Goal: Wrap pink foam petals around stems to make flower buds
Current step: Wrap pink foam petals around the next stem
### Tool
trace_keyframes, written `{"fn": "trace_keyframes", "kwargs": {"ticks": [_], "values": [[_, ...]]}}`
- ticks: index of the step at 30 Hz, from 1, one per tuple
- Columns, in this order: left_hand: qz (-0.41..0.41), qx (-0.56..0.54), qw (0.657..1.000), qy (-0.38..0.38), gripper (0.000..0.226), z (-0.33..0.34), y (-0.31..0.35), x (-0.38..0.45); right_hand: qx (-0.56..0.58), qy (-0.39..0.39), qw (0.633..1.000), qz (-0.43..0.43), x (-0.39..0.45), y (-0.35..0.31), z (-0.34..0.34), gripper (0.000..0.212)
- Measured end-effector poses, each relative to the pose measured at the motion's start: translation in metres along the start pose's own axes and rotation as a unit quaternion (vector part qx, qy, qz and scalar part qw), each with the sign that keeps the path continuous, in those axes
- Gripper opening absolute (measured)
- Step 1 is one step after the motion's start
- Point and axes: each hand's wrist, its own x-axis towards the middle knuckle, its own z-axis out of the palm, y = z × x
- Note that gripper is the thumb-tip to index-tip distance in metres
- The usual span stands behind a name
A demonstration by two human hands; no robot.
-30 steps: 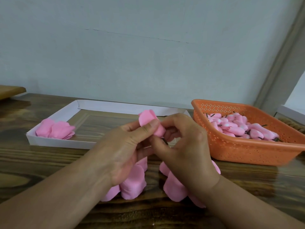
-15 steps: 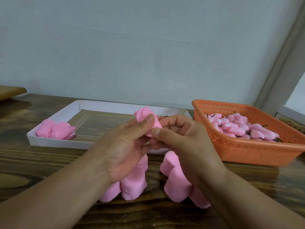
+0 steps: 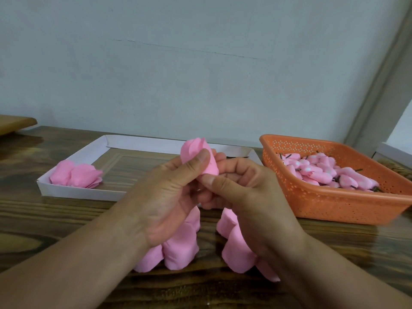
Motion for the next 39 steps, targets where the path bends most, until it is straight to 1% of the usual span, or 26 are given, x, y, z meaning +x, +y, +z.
{"fn": "trace_keyframes", "kwargs": {"ticks": [2, 4, 6, 8, 10, 13, 15, 16, 17, 19, 21, 23, 25, 27, 29, 31, 33, 34, 36, 37, 39], "values": [[-0.003, -0.006, 1.0, -0.004, 0.034, 0.0, 0.0, 0.0, 0.024, -0.006, 1.0, 0.012, 0.0, 0.0, 0.001, 0.011], [-0.004, -0.011, 1.0, -0.001, 0.036, 0.001, -0.001, 0.0, 0.004, -0.001, 1.0, -0.003, -0.001, -0.001, 0.002, 0.01], [0.002, -0.022, 1.0, 0.0, 0.034, 0.003, -0.003, -0.001, -0.082, 0.025, 0.994, -0.062, -0.004, 0.001, 0.003, 0.017], [0.009, -0.038, 0.999, -0.008, 0.03, 0.004, -0.006, -0.002, -0.165, 0.056, 0.978, -0.118, -0.006, 0.002, 0.006, 0.025], [0.009, -0.029, 1.0, -0.005, 0.029, 0.004, -0.008, -0.003, -0.186, 0.067, 0.97, -0.139, -0.007, 0.003, 0.008, 0.027], [0.005, -0.012, 1.0, 0.011, 0.035, 0.002, -0.007, -0.002, -0.141, 0.045, 0.982, -0.116, -0.007, 0.001, 0.005, 0.024], [0.014, 0.008, 1.0, -0.01, 0.03, -0.002, -0.005, 0.0, -0.092, 0.009, 0.993, -0.071, -0.005, -0.002, 0.002, 0.013], [0.015, 0.01, 0.999, -0.028, 0.035, -0.004, -0.003, 0.001, -0.074, -0.005, 0.996, -0.046, -0.004, -0.002, 0.0, 0.007], [0.01, 0.007, 0.999, -0.046, 0.045, -0.007, -0.002, 0.002, -0.059, -0.015, 0.998, -0.025, -0.003, -0.001, -0.002, 0.006], [-0.003, -0.004, 0.996, -0.086, 0.063, -0.013, 0.001, 0.005, -0.018, -0.035, 0.999, 0.007, -0.001, 0.0, -0.004, 0.01], [-0.006, -0.011, 0.992, -0.127, 0.074, -0.017, 0.004, 0.006, 0.031, -0.057, 0.997, 0.033, 0.002, 0.001, -0.005, 0.012], [-0.011, -0.004, 0.988, -0.152, 0.072, -0.02, 0.005, 0.007, 0.076, -0.08, 0.992, 0.055, 0.003, 0.003, -0.006, 0.012], [-0.011, 0.01, 0.987, -0.163, 0.061, -0.023, 0.006, 0.007, 0.096, -0.096, 0.988, 0.068, 0.005, 0.004, -0.007, 0.011], [-0.011, 0.008, 0.988, -0.151, 0.058, -0.024, 0.006, 0.009, 0.055, -0.101, 0.991, 0.069, 0.007, 0.003, -0.011, 0.014], [-0.006, -0.003, 0.994, -0.106, 0.047, -0.024, 0.002, 0.01, -0.068, -0.067, 0.995, 0.039, 0.01, 0.0, -0.016, 0.014], [-0.004, 0.003, 0.998, -0.061, 0.036, -0.021, -0.001, 0.01, -0.195, -0.006, 0.981, -0.02, 0.013, -0.002, -0.022, 0.012], [0.006, 0.021, 0.999, -0.037, 0.034, -0.018, -0.002, 0.009, -0.28, 0.026, 0.957, -0.068, 0.016, -0.003, -0.024, 0.022], [0.013, 0.037, 0.999, -0.03, 0.032, -0.016, -0.002, 0.008, -0.3, 0.023, 0.951, -0.078, 0.017, -0.004, -0.025, 0.03], [0.025, 0.079, 0.996, -0.03, 0.029, -0.014, -0.001, 0.006, -0.297, -0.014, 0.952, -0.076, 0.019, -0.007, -0.028, 0.045], [0.03, 0.099, 0.994, -0.036, 0.029, -0.013, -0.001, 0.005, -0.285, -0.043, 0.955, -0.072, 0.019, -0.01, -0.03, 0.047], [0.042, 0.138, 0.988, -0.049, 0.029, -0.012, 0.001, 0.003, -0.265, -0.103, 0.956, -0.071, 0.019, -0.017, -0.035, 0.039]]}}
